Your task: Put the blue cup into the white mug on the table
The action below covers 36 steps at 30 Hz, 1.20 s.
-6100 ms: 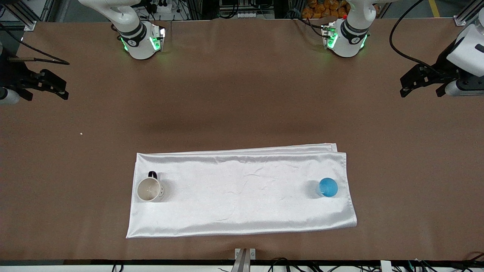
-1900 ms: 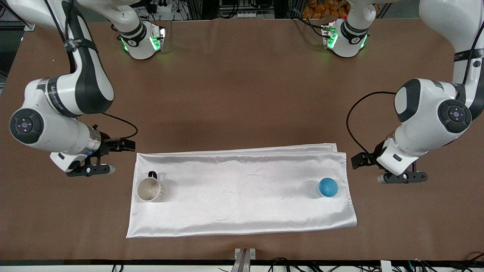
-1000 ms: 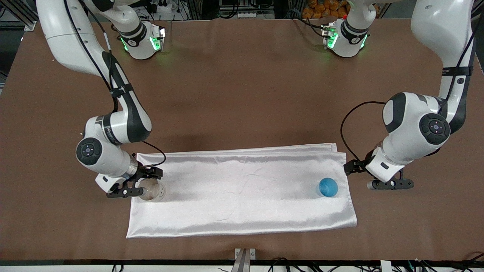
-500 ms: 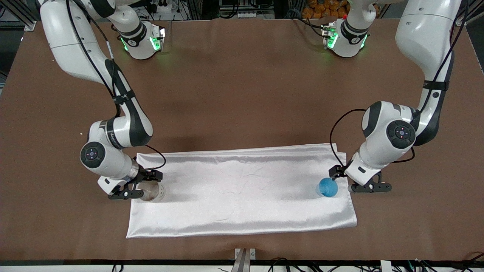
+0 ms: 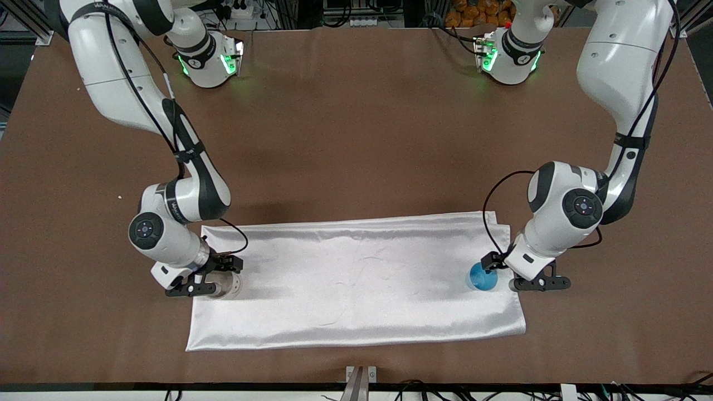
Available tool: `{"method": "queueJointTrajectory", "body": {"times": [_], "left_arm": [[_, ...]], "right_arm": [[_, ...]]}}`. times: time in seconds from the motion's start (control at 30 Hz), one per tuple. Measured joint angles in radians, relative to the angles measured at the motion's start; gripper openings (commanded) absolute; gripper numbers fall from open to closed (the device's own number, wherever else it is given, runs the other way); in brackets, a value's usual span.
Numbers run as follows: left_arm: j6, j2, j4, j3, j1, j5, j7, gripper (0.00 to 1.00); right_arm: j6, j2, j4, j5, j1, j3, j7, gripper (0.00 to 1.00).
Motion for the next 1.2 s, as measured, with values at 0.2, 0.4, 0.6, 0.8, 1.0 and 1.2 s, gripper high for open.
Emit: {"method": "queueJointTrajectory", "body": {"times": [0.2,0.4,0.6,0.8,1.0,1.2], "left_arm": [[0.007,0.038,0.036,0.001,0.0,0.0,0.0,0.88],[0.034,0.065,0.047,0.002,0.001,0.0,0.0,0.81],[0.056,0.087,0.049,0.001,0.0,0.0,0.0,0.71],[0.061,0.098,0.051,0.001,-0.007,0.0,0.0,0.51],[0.061,0.098,0.051,0.001,-0.011,0.0,0.0,0.13],[0.061,0.098,0.053,0.001,-0.011,0.0,0.0,0.0]], "right_arm": [[0.014,0.002,0.0,0.0,0.0,0.0,0.0,0.0],[0.033,0.005,-0.001,0.0,0.0,0.0,0.0,0.0],[0.035,0.008,-0.001,0.0,0.0,0.0,0.0,0.0],[0.035,0.008,-0.002,0.0,0.0,0.0,0.0,0.0],[0.021,0.005,-0.001,0.001,0.003,0.002,0.007,0.0],[-0.08,-0.037,0.001,0.003,0.01,0.012,0.04,0.0]]}}
